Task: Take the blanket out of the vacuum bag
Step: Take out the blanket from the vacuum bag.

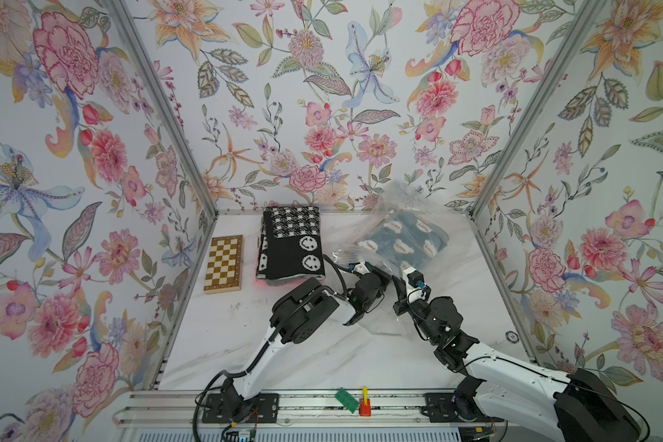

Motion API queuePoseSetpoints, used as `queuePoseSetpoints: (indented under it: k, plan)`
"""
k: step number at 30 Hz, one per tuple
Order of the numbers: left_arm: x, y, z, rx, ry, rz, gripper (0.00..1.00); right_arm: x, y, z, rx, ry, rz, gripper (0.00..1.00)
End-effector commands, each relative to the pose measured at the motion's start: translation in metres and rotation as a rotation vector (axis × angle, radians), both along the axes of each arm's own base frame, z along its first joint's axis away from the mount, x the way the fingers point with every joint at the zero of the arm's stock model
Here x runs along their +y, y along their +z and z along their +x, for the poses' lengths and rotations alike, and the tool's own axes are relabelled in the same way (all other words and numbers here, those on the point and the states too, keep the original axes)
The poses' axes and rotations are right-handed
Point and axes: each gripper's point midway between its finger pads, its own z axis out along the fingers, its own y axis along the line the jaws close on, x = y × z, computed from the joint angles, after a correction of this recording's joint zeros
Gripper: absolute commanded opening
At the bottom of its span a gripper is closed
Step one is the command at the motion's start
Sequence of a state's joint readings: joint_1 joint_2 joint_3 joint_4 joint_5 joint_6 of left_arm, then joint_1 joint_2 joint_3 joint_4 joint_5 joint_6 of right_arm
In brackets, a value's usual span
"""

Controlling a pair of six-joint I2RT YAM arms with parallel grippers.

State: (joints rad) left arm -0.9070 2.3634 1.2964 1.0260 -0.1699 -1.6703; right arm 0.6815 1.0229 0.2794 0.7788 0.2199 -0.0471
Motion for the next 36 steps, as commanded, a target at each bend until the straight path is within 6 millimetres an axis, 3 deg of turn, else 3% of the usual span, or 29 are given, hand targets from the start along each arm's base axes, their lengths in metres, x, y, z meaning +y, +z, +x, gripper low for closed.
queuePoseSetpoints:
  k: [1,4,12,15,19,24,27,31,36]
  plan:
    - [-0.003,0.026,0.008,-0.08,-0.023,0.052,0.0,-0.008,0.005,0.005,0.011,-0.035,0.047,0.0]
    - [-0.006,0.041,-0.001,-0.133,-0.074,0.125,0.0,-0.011,0.002,0.009,0.028,-0.058,0.051,0.0]
    - [-0.006,0.068,-0.059,-0.223,-0.177,0.216,0.0,-0.021,-0.004,0.019,0.046,-0.102,0.051,0.0]
    - [0.006,0.054,-0.089,-0.181,-0.188,0.243,0.0,-0.02,-0.003,0.019,0.043,-0.101,0.054,0.0]
    - [0.003,0.044,-0.12,-0.183,-0.231,0.265,0.0,-0.018,-0.006,0.019,0.048,-0.094,0.047,0.0]
    - [0.019,0.059,-0.138,-0.212,-0.219,0.362,0.0,-0.016,-0.009,0.02,0.05,-0.094,0.036,0.0]
    - [0.036,0.066,-0.148,-0.219,-0.203,0.331,0.0,-0.017,-0.011,0.02,0.052,-0.098,0.029,0.0]
    - [0.057,0.054,-0.169,-0.172,-0.175,0.351,0.0,-0.018,-0.011,0.021,0.049,-0.108,0.028,0.0]
    - [0.081,0.028,-0.173,-0.137,-0.127,0.299,0.0,-0.018,-0.013,0.021,0.054,-0.108,0.021,0.0]
